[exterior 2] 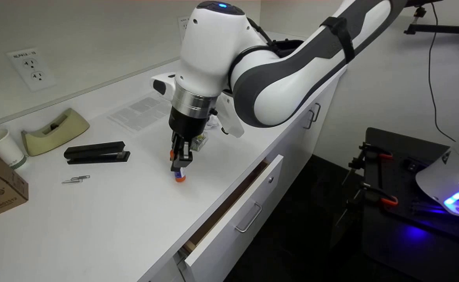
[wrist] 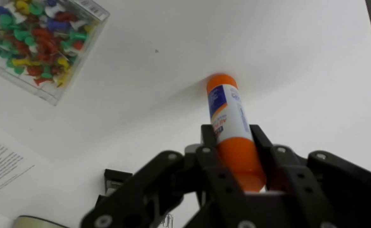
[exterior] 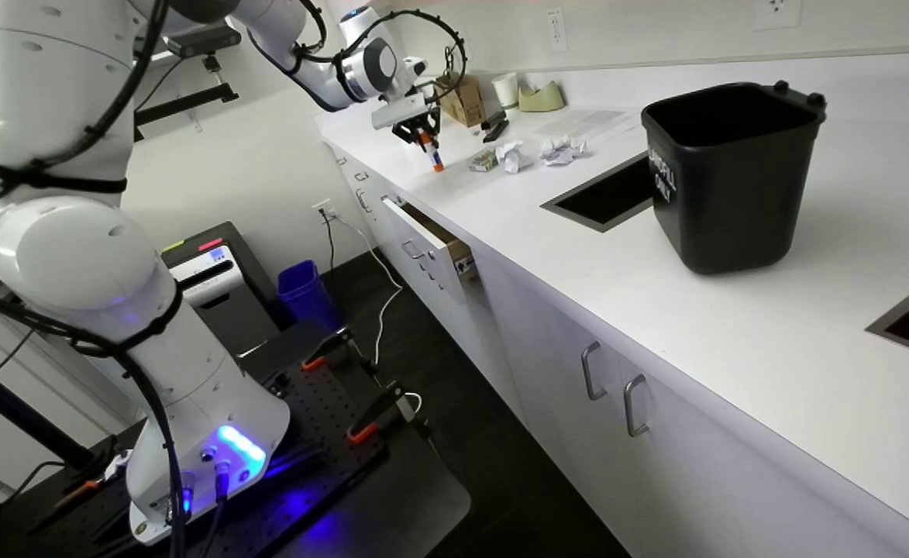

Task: Move the paper glue to the left

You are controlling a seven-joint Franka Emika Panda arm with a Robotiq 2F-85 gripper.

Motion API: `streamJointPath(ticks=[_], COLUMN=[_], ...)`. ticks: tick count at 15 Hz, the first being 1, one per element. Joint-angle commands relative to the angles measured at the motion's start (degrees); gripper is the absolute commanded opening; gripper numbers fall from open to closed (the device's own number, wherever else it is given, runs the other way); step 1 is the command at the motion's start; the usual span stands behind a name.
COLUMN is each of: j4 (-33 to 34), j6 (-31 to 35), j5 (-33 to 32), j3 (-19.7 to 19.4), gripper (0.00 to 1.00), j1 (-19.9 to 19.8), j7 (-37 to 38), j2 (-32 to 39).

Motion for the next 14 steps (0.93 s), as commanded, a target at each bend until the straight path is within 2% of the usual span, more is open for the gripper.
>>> streamJointPath(ticks=[1,3,4,5,7,11,12,14], j4=[3.38,3.94,4.1,4.2,4.13,3.22,3.1,2.52], j6=[-3.46,-3.93,-3.82,-3.76,-3.5,-3.01,-2.96,-3.2], j5=[-0.58,-0.51,-0.38,-0.27,-0.17,-0.02,0.11,0.34], j3=[-0.86,-0.79,-0.67,-0.6,-0.54,-0.53,-0.42,-0.21], gripper=[0.08,0.08,0.17,0.56,0.63,0.94,0.98,1.0], j1=[1.03,1.03,0.97,0.93,0.89,0.7,0.6,0.43], j7=[-0.7,-0.78,-0.84,-0.84,-0.79,-0.49,-0.55,-0.58], j2=[1.42,1.86,1.96,2.0,1.83,0.68,0.47,-0.44])
